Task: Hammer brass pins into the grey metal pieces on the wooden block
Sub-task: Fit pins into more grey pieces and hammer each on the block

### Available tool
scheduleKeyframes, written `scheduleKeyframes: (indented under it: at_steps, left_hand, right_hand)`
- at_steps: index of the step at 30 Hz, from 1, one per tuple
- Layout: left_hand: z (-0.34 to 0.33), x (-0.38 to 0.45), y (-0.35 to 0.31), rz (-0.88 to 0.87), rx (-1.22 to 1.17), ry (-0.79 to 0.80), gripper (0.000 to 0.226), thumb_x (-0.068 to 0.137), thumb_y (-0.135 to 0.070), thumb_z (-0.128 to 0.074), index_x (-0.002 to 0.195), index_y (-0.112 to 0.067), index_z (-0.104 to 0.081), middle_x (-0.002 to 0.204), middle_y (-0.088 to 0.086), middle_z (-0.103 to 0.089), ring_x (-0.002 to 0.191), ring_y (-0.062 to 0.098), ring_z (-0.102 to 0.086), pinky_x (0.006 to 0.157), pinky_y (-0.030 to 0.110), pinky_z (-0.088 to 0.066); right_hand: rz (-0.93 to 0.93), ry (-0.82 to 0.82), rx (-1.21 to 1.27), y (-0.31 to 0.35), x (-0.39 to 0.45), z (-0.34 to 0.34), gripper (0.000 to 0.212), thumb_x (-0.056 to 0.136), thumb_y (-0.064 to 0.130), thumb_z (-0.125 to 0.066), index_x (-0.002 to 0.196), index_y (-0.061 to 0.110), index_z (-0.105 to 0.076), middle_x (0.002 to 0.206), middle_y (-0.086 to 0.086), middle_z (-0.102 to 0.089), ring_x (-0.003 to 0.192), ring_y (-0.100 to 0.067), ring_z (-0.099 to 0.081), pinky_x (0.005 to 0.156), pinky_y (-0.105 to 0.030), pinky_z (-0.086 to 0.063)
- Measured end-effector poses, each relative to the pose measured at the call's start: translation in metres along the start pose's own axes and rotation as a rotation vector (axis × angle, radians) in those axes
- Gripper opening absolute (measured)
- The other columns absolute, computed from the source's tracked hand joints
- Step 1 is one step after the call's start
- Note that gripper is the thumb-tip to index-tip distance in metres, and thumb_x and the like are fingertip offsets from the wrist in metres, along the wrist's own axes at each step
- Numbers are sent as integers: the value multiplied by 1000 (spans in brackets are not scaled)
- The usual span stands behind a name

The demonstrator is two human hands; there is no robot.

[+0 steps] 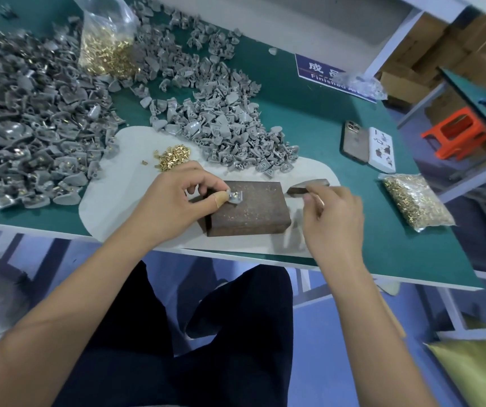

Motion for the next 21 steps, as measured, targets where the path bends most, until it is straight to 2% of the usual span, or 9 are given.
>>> scheduleKeyframes:
  at_steps: [2, 4, 9, 13, 18, 21]
  left_hand:
    - [3, 0, -2, 2, 16, -43, 9, 87, -29, -77, 91, -37, -75, 77, -14, -51, 72, 5, -46, 63, 10, -33]
    - [9, 1, -6, 14, 14, -123, 8, 88, -29, -76, 90, -37, -74, 78, -12, -50, 71, 6, -45, 64, 12, -34]
    - [30, -16, -14, -4, 39, -266, 6, 89, -29, -72, 92, -34, -72, 80, -20, -50, 73, 2, -48, 64, 13, -35]
    - [54, -33, -12, 11, 57, -337, 17, 88, -25, -74, 92, -41, -70, 79, -13, -50, 73, 6, -48, 65, 13, -34]
    - [103, -47, -11, 62, 212, -409, 14, 88, -28, -71, 98, -38, -71, 81, -14, -49, 76, 9, -51, 66, 17, -35]
    - [138, -69, -3, 102, 322, -483, 12, 91, -33, -68, 101, -40, -69, 84, -15, -51, 80, 8, -55, 67, 19, -42]
  right_hand:
    - [153, -6, 257, 32, -3, 2, 21, 99, 19, -61, 116, 19, -75, 107, 9, -71, 107, -22, -60, 99, -38, -46]
    - [253, 26, 383, 65, -8, 0, 19, 97, 25, -64, 112, 25, -75, 100, 23, -67, 103, -12, -62, 94, -29, -47]
    - [371, 88, 446, 116, -14, -18, 10, 94, 25, -70, 102, 26, -76, 97, 18, -72, 99, -10, -63, 92, -37, -51]
    - [400, 157, 508, 148, -15, -35, 11, 92, 21, -70, 102, 23, -76, 94, 14, -73, 93, -13, -66, 87, -43, -54]
    - [480, 222, 591, 204, -16, -53, 8, 92, 13, -69, 96, 17, -75, 88, 8, -73, 86, -18, -66, 82, -46, -53]
    - [530, 253, 606, 245, -24, -69, 8, 92, 13, -68, 92, 18, -74, 87, 9, -71, 86, -15, -64, 81, -44, -52]
Point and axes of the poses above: each hand's wrist, its own x-axis towards the middle knuckle, its own z-axis out of the back of the hand, y = z × x, the point moved 10 cm from there along x, towards the middle knuckle
